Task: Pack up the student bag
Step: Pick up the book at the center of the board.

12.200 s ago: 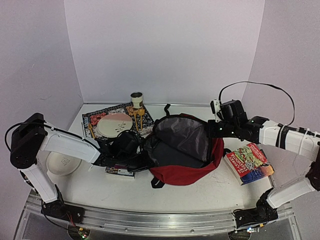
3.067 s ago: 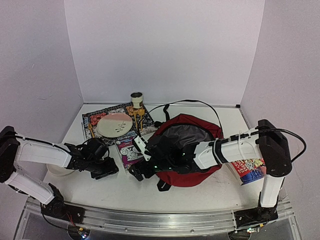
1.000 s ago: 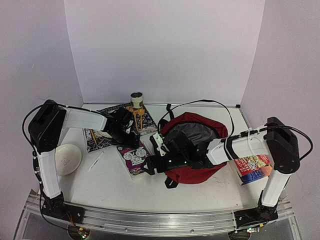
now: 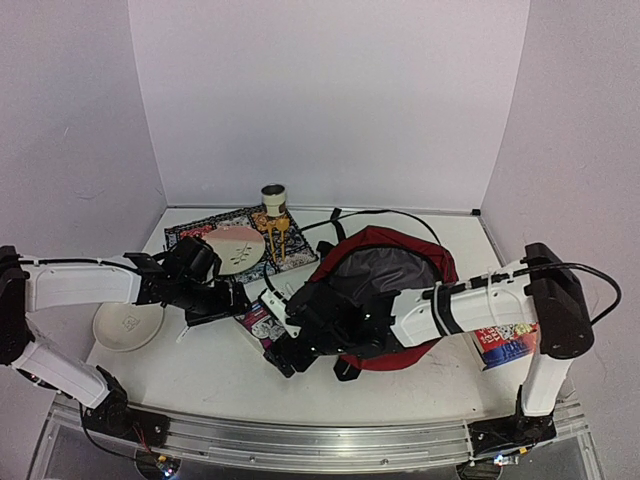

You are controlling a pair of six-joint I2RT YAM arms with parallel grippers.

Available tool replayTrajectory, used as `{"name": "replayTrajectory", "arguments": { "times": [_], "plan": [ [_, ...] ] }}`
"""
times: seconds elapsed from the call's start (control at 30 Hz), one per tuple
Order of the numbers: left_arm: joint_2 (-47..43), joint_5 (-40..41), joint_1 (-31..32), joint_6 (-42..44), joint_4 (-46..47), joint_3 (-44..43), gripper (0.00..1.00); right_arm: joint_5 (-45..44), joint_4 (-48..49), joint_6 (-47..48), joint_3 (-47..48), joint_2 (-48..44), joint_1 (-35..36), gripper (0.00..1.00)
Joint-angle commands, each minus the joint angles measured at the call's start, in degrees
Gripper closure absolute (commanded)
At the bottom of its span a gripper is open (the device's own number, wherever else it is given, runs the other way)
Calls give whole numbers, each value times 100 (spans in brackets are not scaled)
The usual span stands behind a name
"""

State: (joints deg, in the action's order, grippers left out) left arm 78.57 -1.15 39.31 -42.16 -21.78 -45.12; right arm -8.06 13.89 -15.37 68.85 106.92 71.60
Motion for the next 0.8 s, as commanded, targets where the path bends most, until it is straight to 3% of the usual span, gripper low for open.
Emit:
{"name": "replayTrajectory", "arguments": {
  "times": [0.0,0.5,0.77],
  "plan": [
    [-344,-283,-2,-661,500,344,1,-487,-686,455,461,458,180,14],
    [-163,-831,-2,-1120,1249,866,4,-1021,-1259,597,1153,1386,206,21],
    [-108,-976,0,-1213,1391,926,4,-1144,-1380,580,1232,1655,200,38]
  ]
}}
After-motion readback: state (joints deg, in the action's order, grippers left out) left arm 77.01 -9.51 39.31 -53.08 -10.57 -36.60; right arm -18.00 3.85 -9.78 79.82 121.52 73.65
